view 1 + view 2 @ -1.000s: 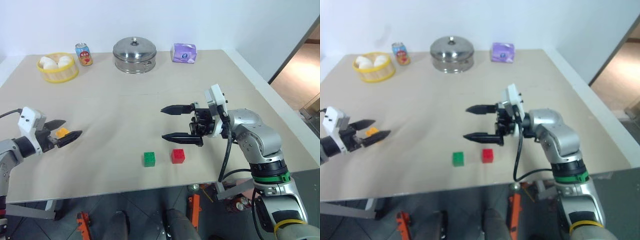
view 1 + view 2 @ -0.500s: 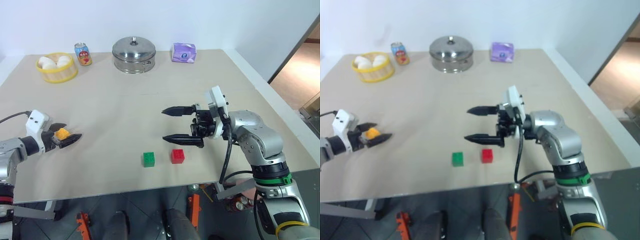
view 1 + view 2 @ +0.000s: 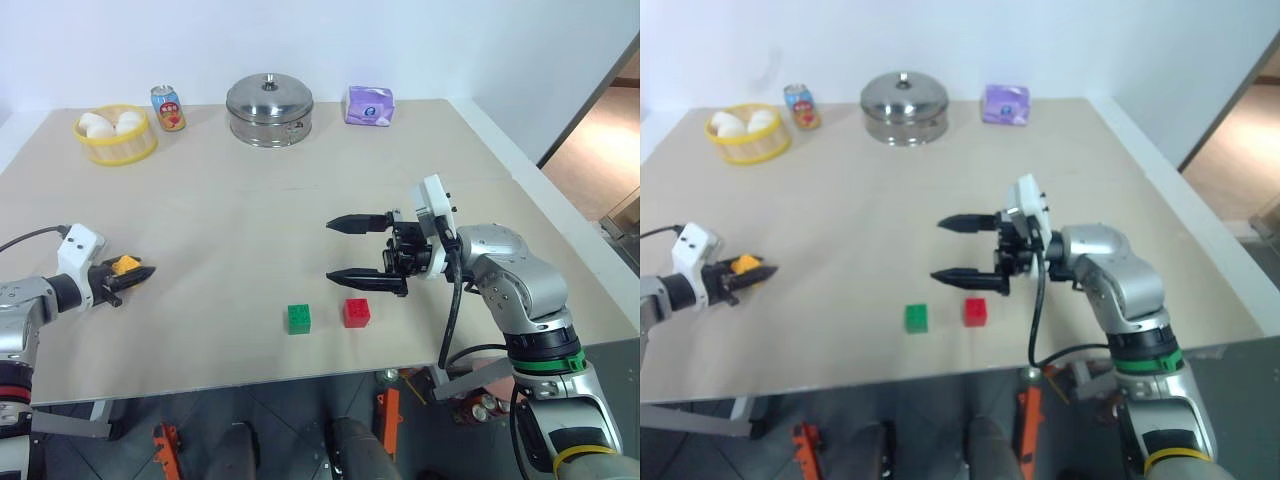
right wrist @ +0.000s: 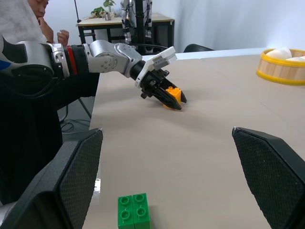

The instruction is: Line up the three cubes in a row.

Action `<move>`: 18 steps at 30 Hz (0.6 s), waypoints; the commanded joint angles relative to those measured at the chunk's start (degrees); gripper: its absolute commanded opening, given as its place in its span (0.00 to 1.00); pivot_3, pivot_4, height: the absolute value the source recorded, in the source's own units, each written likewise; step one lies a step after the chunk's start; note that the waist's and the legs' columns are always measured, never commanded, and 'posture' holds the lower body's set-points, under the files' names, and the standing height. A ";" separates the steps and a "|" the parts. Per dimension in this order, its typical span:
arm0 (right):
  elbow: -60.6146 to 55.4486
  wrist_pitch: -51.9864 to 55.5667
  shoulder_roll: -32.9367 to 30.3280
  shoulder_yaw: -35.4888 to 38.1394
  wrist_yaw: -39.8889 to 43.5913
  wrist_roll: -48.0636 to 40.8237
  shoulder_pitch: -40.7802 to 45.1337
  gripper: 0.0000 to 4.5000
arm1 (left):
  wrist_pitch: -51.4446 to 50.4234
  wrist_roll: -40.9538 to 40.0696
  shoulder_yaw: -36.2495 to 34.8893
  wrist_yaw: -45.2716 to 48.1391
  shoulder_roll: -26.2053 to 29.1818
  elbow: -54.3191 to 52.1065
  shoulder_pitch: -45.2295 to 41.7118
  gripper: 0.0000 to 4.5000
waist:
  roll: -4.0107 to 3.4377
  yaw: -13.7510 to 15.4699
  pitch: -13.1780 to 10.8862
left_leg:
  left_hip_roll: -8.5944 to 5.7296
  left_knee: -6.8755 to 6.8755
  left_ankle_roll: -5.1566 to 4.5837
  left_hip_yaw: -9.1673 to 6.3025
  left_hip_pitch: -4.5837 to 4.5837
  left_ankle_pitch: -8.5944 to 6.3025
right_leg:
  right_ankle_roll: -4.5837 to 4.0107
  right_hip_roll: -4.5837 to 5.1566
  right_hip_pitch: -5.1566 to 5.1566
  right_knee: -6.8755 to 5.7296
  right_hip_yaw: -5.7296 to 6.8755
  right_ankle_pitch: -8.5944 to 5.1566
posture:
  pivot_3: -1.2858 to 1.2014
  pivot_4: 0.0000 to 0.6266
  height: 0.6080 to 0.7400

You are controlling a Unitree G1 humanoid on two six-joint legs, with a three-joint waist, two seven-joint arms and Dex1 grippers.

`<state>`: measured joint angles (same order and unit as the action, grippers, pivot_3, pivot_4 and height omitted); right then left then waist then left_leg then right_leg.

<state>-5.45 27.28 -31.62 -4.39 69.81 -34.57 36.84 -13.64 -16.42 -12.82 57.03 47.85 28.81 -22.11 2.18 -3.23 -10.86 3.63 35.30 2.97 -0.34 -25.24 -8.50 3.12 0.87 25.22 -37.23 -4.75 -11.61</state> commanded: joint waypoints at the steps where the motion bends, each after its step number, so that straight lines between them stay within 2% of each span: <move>1: -2.29 -0.85 -0.40 1.84 0.09 -0.90 0.85 1.00 | 0.18 -0.74 -1.45 -0.05 0.65 -0.57 -0.69 0.31 | 0.00 0.00 0.00 | 0.00 0.00 0.00 0.00 0.00 0.00 | 0.00 0.00 0.00 0.00 0.00 0.00 | 0.52 0.24 0.99; 5: -3.48 -0.16 -2.35 1.80 2.03 -1.35 -0.45 1.00 | -1.54 -2.80 0.01 3.34 0.58 -8.09 0.33 0.31 | 0.00 0.20 0.00 | 0.00 0.01 0.00 0.00 -0.01 0.00 | 0.00 0.00 0.00 0.00 0.00 0.00 | 0.52 0.24 0.99; 13: -6.70 1.48 -9.71 3.00 6.06 -2.68 -3.90 1.00 | -9.90 -8.66 9.66 11.89 -0.29 -33.82 4.66 0.31 | 0.02 0.54 0.01 | -0.02 0.02 0.02 0.14 -0.05 -0.01 | 0.06 0.11 -0.03 0.01 -0.05 -0.10 | 0.52 0.24 0.99; 18: -7.57 1.63 -11.42 3.73 5.95 -2.91 -4.12 1.00 | -7.35 -6.42 14.81 13.02 -1.66 -37.05 6.02 0.31 | 0.01 0.36 0.01 | 0.03 0.01 0.00 0.09 0.06 -0.02 | 0.00 -0.02 -0.01 -0.02 -0.05 -0.05 | 0.52 0.24 0.99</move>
<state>-10.44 28.99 -41.84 -3.24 75.29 -36.27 32.33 -22.45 -23.56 1.77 69.55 46.08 -6.89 -16.06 2.19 -2.88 -10.85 3.66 35.31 2.96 -0.27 -25.18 -8.51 3.11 0.84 25.21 -37.26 -4.80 -11.66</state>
